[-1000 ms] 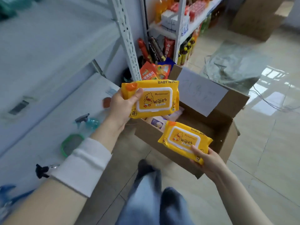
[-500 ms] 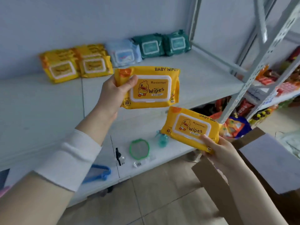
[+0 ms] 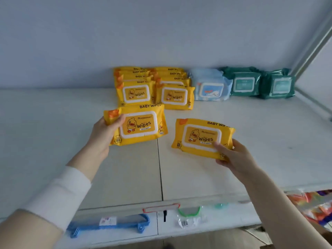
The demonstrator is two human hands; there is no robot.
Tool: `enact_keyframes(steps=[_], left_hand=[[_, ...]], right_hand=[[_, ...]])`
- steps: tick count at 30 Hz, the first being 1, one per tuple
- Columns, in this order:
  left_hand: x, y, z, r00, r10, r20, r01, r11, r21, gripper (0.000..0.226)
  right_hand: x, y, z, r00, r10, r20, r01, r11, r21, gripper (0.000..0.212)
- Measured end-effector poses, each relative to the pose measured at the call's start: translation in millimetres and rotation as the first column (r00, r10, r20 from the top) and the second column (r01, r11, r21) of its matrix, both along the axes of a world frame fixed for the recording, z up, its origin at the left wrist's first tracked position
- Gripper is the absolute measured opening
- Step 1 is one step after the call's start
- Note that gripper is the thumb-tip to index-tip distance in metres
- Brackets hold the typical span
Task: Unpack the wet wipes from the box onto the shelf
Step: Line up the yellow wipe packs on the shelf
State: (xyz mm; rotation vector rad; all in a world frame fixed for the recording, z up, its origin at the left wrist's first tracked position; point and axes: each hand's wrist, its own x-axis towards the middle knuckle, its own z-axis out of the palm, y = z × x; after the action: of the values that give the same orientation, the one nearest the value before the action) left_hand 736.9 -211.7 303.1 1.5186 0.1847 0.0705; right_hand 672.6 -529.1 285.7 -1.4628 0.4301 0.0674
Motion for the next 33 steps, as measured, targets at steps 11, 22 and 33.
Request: enact_keyframes(steps=[11, 22, 33], left_hand=[[131.5, 14.2, -32.9, 0.999, 0.015, -0.044, -0.012, 0.998, 0.067, 0.011], [155.4, 11.8, -35.4, 0.993, 0.113, 0.029, -0.115, 0.895, 0.432, 0.049], [125.8, -49.7, 29.1, 0.814, -0.504, 0.289, -0.262, 0.126, 0.957, 0.057]], right_hand=[[168.5, 24.2, -14.7, 0.997, 0.067, 0.025, -0.055, 0.942, -0.333, 0.031], [171.9, 34.9, -12.8, 0.996, -0.074, 0.056, 0.093, 0.749, -0.657, 0.068], [105.0, 19.2, 32.8, 1.0, -0.025, -0.001, 0.003, 0.128, -0.992, 0.071]])
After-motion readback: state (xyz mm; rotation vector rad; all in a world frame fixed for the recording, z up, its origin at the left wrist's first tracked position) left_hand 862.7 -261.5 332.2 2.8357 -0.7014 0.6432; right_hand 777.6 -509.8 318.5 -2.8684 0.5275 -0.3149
